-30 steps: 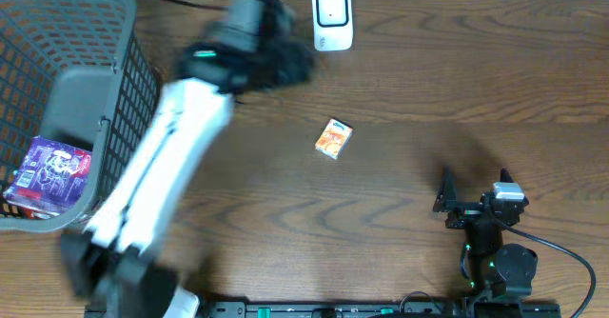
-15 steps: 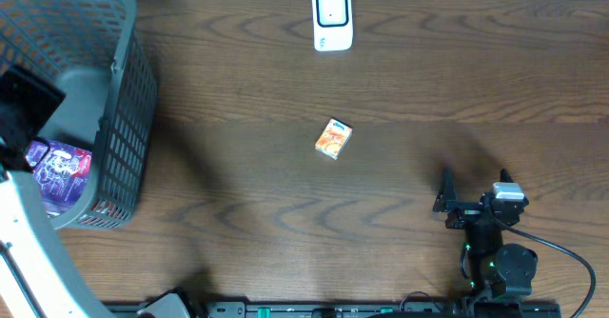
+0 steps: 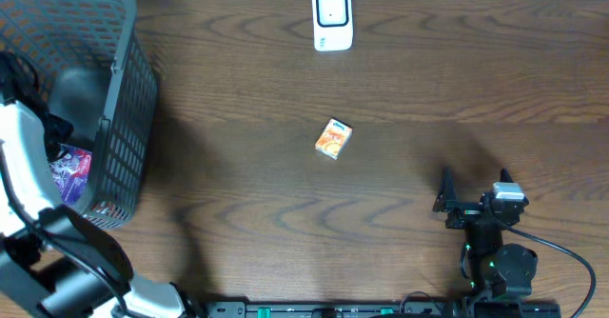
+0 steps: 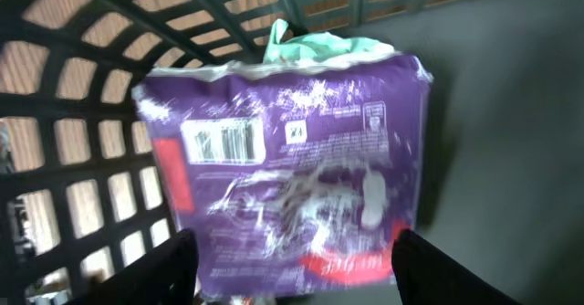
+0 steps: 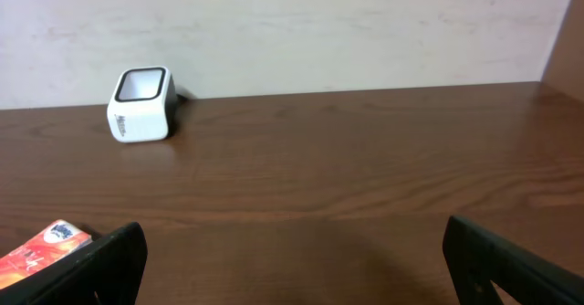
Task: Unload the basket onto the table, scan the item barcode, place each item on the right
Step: 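Reach left gripper into basket and grasp the purple snack bag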
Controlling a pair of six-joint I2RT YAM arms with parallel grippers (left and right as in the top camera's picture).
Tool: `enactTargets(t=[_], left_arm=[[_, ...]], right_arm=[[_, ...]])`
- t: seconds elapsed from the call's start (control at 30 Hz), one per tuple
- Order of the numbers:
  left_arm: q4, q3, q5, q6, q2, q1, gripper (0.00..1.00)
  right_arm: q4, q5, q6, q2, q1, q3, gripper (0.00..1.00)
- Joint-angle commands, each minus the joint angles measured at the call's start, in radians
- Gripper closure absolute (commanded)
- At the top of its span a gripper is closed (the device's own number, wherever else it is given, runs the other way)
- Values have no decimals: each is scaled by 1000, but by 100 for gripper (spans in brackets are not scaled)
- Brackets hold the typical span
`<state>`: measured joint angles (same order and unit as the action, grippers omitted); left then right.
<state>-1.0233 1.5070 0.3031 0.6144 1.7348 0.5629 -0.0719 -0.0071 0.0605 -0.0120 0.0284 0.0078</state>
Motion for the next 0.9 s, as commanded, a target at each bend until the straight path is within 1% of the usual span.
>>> enactTargets(t=[0.0, 0.17, 0.23, 0.53, 0.57, 0.67, 0.73, 0.77, 0.8, 0.87], left_arm=[[31, 0, 58, 53, 77, 0, 32], [95, 0, 71, 53, 168, -16, 32], [121, 0, 119, 53, 212, -34, 32], [132, 0, 139, 48, 351, -45, 34], [129, 0, 139, 47, 362, -45, 38], [116, 0, 139, 29, 397, -45, 57], [105, 0, 135, 23, 400, -45, 75], [101, 0, 123, 23, 396, -45, 81], [98, 0, 106, 23, 393, -45, 92], [75, 10, 62, 23, 380, -45, 92]], right_arm=[[-3, 2, 10, 5, -10, -2, 1], [-3, 2, 10, 5, -10, -2, 1], [-3, 2, 10, 5, -10, -2, 1], [-3, 2, 10, 5, -10, -2, 1], [-3, 2, 10, 5, -10, -2, 1], [-3, 2, 10, 5, -10, -2, 1], [-3, 2, 10, 5, -10, -2, 1], [-3, 2, 10, 5, -10, -2, 1], [-3, 2, 10, 5, -10, -2, 1], [-3, 2, 10, 5, -10, -2, 1]])
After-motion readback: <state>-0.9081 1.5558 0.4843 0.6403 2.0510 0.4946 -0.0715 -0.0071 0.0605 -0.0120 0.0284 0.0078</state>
